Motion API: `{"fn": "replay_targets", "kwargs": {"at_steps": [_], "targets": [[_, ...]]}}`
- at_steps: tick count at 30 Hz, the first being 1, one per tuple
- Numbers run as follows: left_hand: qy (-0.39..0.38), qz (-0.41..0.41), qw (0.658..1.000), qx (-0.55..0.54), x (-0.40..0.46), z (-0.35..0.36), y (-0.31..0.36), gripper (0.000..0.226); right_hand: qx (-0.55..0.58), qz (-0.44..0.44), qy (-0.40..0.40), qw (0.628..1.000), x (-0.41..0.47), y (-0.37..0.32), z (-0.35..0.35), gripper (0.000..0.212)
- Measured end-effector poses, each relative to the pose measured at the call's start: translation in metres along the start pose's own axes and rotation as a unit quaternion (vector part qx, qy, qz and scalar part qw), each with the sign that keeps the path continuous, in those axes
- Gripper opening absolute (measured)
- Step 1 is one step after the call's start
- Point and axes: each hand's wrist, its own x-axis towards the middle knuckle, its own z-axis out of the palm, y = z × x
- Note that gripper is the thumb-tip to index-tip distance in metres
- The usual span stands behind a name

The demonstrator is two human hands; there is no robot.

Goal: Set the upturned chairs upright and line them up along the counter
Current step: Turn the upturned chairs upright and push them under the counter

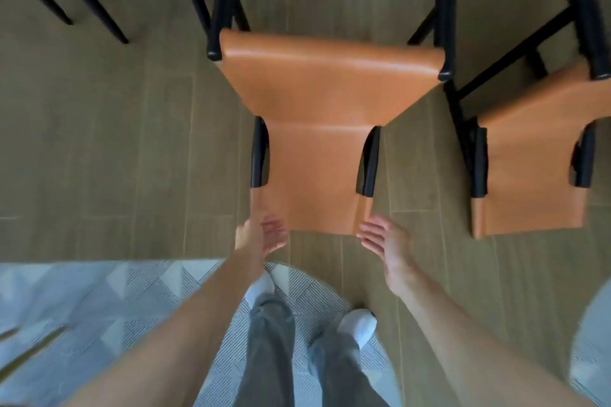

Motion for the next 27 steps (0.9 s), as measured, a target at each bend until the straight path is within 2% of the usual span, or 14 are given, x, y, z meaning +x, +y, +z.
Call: {"fn": "replay_targets", "kwargs": {"at_steps": [5, 11, 14, 18, 22, 24, 25, 27], "targets": [[-0.014, -0.011, 0.999, -0.034, 0.122, 0.009, -0.061, 0.033, 0.021, 0.042, -0.021, 0.999, 0.108, 0.078, 0.039, 0.03], [0.005, -0.063, 0.991, -0.119, 0.243, -0.006, -0.187, 0.027, 0.037, 0.145, -0.052, 0.987, 0.205, 0.228, 0.064, 0.022], [0.017, -0.091, 0.987, -0.132, 0.289, -0.014, -0.228, 0.018, 0.054, 0.177, -0.014, 0.983, 0.25, 0.28, 0.064, 0.016], [0.023, -0.099, 0.979, -0.174, 0.351, -0.004, -0.242, 0.031, 0.174, 0.179, 0.005, 0.968, 0.316, 0.305, 0.071, 0.017], [-0.017, -0.098, 0.965, -0.244, 0.39, 0.016, -0.24, 0.035, 0.289, 0.168, -0.007, 0.943, 0.353, 0.294, 0.089, 0.021], [-0.027, -0.095, 0.955, -0.28, 0.398, 0.022, -0.239, 0.054, 0.351, 0.168, -0.013, 0.921, 0.355, 0.288, 0.101, 0.023], [-0.029, -0.096, 0.949, -0.299, 0.399, 0.023, -0.238, 0.057, 0.37, 0.168, -0.018, 0.914, 0.354, 0.287, 0.105, 0.024], [-0.036, -0.1, 0.942, -0.32, 0.397, 0.025, -0.237, 0.034, 0.384, 0.168, -0.022, 0.908, 0.348, 0.287, 0.106, 0.021]]}}
